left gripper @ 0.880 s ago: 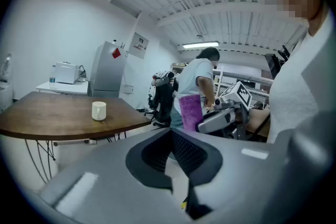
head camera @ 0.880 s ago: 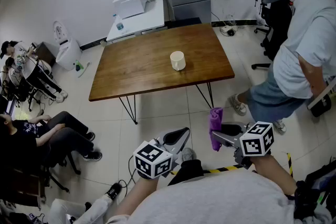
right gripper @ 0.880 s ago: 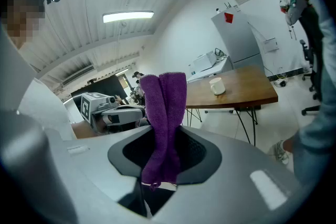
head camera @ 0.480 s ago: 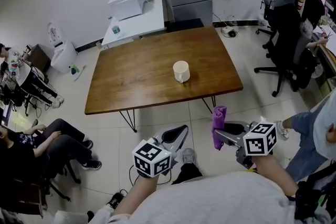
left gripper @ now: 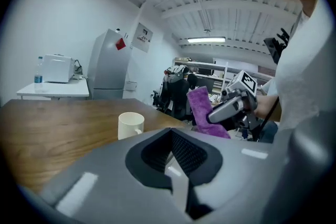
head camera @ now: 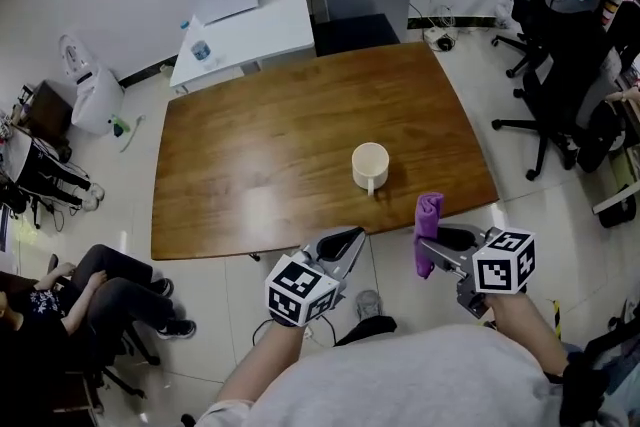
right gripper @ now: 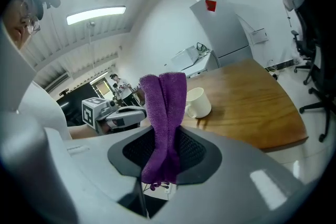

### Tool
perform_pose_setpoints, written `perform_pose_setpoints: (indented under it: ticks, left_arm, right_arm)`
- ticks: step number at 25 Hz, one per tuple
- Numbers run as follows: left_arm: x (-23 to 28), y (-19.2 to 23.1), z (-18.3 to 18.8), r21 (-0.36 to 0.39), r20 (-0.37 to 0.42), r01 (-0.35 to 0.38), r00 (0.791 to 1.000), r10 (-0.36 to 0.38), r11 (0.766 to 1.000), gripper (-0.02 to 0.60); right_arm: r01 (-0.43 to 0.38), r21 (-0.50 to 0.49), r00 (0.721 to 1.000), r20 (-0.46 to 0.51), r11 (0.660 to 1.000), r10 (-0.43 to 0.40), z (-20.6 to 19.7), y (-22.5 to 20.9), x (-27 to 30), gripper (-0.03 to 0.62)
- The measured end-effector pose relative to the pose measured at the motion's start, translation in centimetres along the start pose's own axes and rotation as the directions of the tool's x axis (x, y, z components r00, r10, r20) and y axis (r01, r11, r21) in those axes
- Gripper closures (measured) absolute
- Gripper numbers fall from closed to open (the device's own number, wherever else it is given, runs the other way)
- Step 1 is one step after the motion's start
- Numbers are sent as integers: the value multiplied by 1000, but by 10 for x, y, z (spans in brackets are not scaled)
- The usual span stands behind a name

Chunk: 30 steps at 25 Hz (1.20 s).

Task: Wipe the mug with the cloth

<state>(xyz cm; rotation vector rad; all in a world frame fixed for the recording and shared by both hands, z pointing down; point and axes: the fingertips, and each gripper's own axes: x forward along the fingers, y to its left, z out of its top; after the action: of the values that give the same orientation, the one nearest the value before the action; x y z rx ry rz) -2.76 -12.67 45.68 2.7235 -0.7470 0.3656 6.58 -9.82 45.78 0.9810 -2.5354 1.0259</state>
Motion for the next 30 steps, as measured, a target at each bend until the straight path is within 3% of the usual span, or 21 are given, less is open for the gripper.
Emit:
perform_pose_setpoints:
  ticks: [6, 11, 15, 18, 21, 30]
  left_arm:
    - [49, 54, -20, -18, -59, 58, 997, -59, 998, 488]
    - [88, 71, -42, -63, -108, 83, 990, -89, 995, 436]
    - [109, 81, -51, -72, -118, 50, 991, -59, 996, 416]
    - [118, 86, -50, -85, -117, 23, 993, -33, 996, 424]
    - [124, 86, -51, -78, -136, 16, 990, -26, 997, 524]
    - [122, 80, -50, -67, -171, 7, 985, -19, 998, 537]
  right_arm:
    - [45, 30, 999, 8, 999, -45, 30, -32, 31, 473]
    - [66, 74, 998, -9, 995, -65, 30, -54, 32, 473]
    - [59, 96, 998, -23, 994, -57, 32, -71, 33, 473]
    - [45, 103, 999, -35, 994, -42, 35, -80, 36, 473]
    - [18, 113, 999, -36, 993, -14, 37, -85, 44, 473]
    - [-45, 203, 999, -6, 978, 47, 39, -95, 71, 473]
